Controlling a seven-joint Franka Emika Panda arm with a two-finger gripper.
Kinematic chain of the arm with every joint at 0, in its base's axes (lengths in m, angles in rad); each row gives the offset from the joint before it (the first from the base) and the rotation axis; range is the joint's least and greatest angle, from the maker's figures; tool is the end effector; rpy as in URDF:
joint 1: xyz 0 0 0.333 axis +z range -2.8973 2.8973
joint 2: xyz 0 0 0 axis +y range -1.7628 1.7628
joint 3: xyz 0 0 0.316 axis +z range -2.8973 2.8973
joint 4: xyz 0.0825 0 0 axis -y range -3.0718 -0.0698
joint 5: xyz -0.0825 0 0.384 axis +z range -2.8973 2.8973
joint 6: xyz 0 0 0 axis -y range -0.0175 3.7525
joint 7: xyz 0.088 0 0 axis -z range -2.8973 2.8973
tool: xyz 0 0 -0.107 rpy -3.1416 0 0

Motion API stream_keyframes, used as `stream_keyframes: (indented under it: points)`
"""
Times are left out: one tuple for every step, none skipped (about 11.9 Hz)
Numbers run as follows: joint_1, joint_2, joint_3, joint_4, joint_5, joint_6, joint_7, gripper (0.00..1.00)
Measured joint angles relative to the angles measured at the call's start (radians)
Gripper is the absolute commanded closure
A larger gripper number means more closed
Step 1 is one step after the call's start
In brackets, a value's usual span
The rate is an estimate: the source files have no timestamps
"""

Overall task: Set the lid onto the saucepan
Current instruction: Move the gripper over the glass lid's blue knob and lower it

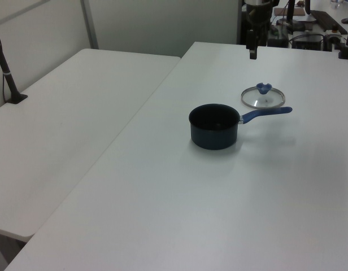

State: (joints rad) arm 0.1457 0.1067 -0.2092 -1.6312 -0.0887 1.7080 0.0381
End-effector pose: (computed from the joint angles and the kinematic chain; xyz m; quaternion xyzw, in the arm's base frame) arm 0.5910 -0.0405 0.5482 0.9974 -0.0436 -0.0145 0.0547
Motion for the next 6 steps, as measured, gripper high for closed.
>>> stream_keyframes:
  points:
    - [0.000, 0.000, 0.000, 0.000, 0.000, 0.000, 0.001, 0.00]
    - [-0.002, 0.000, -0.001, 0.000, 0.000, 0.000, 0.001, 0.00]
    - [-0.008, 0.000, -0.002, 0.000, 0.000, 0.000, 0.001, 0.00]
    - [-0.016, 0.000, -0.003, 0.004, 0.000, 0.000, 0.001, 0.00]
    - [-0.022, 0.000, -0.003, 0.008, 0.000, 0.000, 0.001, 0.00]
    - [-0.027, 0.000, -0.003, 0.010, 0.000, 0.000, 0.001, 0.00]
